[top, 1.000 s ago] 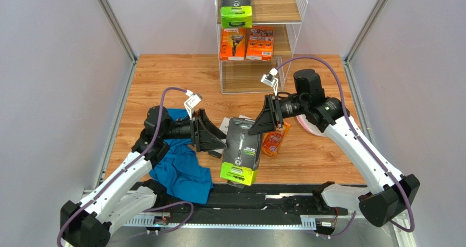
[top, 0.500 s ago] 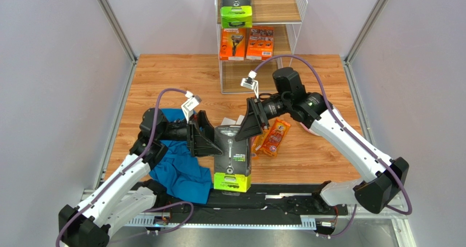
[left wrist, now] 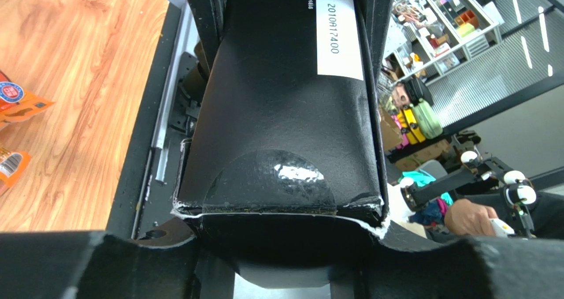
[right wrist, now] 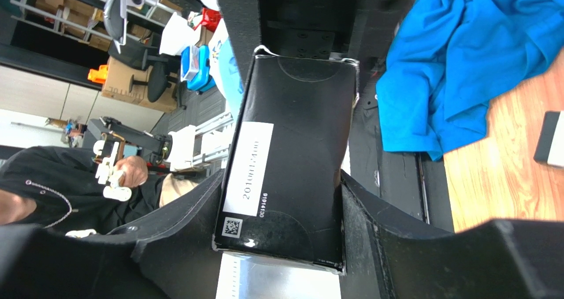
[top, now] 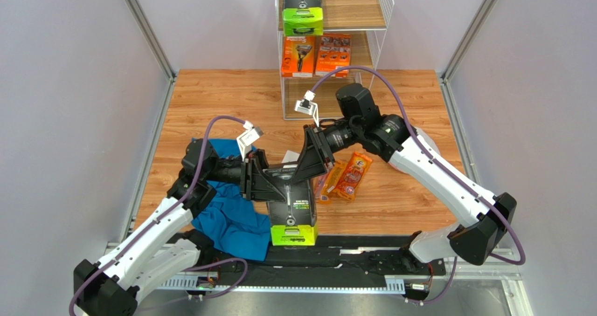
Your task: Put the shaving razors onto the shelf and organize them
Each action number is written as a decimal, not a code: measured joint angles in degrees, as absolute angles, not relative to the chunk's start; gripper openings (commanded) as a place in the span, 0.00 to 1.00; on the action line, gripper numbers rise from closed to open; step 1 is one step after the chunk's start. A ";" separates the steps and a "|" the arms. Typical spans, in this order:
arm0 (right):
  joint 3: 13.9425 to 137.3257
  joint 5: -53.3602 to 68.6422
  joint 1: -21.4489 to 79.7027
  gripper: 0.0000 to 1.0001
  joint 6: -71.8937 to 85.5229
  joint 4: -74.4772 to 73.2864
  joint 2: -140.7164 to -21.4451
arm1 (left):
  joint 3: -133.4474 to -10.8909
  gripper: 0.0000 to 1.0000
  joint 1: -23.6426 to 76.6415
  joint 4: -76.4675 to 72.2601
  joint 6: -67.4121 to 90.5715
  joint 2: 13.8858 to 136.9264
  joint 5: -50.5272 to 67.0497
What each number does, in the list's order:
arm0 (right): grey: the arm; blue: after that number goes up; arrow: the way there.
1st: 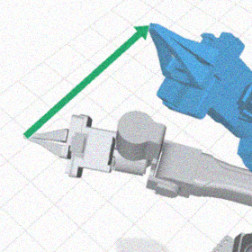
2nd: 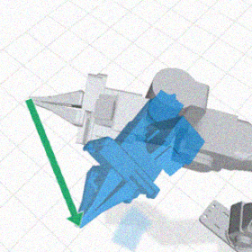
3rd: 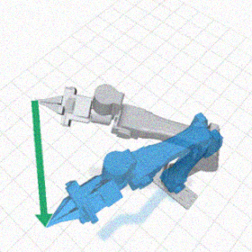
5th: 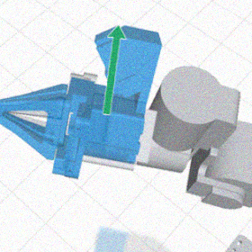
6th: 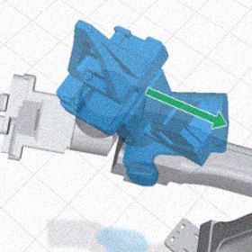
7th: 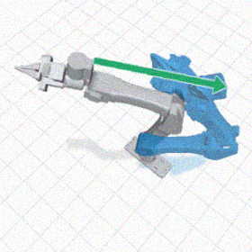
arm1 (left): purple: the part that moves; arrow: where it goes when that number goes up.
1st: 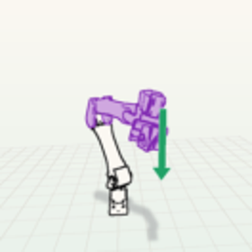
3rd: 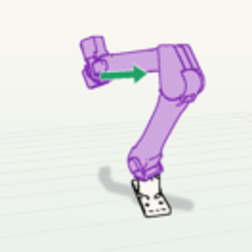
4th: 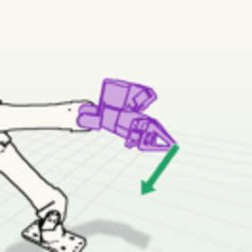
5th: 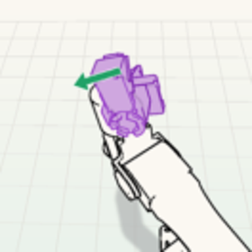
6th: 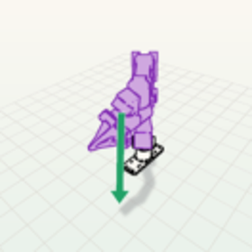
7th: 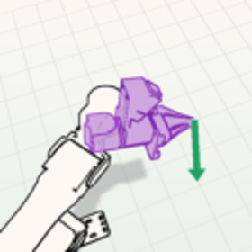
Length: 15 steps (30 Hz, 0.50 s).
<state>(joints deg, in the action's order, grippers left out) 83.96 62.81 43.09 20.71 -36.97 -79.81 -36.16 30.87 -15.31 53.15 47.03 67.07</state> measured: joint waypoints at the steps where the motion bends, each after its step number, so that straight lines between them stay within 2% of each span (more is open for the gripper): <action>1: 83.96 62.78 43.09 0.05 20.53 -37.32 -79.88 | -36.16 0.20 30.98 -15.42 53.17 46.96 67.16; 3: 84.05 62.67 43.33 0.08 20.49 -37.50 -80.01 | -36.16 0.13 31.05 -15.40 52.86 46.76 67.55; 4: 84.09 62.59 43.46 0.14 20.49 -37.56 -80.05 | -36.16 0.06 31.09 -15.07 52.66 46.65 67.68; 6: 84.18 62.00 43.64 0.25 20.47 -37.87 -80.05 | -36.16 0.00 31.11 -14.37 52.18 46.52 67.72; 7: 84.33 61.58 43.72 0.42 20.45 -38.17 -80.07 | -36.16 0.00 31.11 -14.11 52.03 46.50 67.72; 10: 84.95 59.29 44.16 0.60 20.51 -39.22 -80.05 | -36.16 0.00 31.11 -13.39 51.20 46.30 67.66; 15: 84.86 48.99 44.77 0.84 23.24 -39.70 -78.56 | -36.21 0.00 31.48 -11.09 49.30 46.09 65.71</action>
